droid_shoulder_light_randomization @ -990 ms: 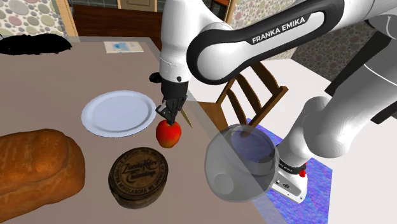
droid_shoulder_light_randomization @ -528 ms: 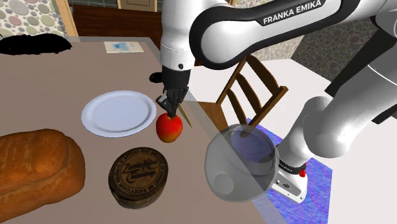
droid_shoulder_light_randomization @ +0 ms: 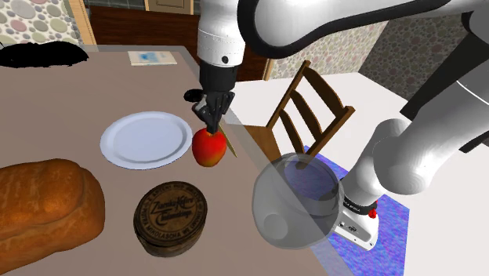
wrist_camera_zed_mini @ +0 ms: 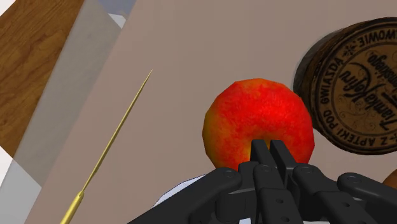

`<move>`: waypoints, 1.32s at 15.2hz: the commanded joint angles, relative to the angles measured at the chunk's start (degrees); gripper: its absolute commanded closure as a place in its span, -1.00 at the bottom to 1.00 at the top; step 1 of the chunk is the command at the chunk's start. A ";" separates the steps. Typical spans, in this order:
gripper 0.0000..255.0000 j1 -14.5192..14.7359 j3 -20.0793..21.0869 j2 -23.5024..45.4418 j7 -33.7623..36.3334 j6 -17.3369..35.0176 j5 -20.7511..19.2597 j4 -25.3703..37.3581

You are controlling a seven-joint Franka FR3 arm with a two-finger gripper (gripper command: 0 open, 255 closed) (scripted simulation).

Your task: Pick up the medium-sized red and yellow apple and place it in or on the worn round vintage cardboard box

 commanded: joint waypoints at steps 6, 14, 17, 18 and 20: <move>1.00 -0.12 -0.37 -0.93 0.25 -5.51 -0.03 4.61; 1.00 0.17 0.13 -0.56 2.01 -11.37 -0.29 10.98; 1.00 1.50 2.64 1.90 6.42 -13.57 -0.89 15.96; 1.00 1.97 3.48 2.87 7.94 -14.33 -1.20 17.76; 1.00 2.94 5.19 5.06 11.04 -15.90 -2.02 21.63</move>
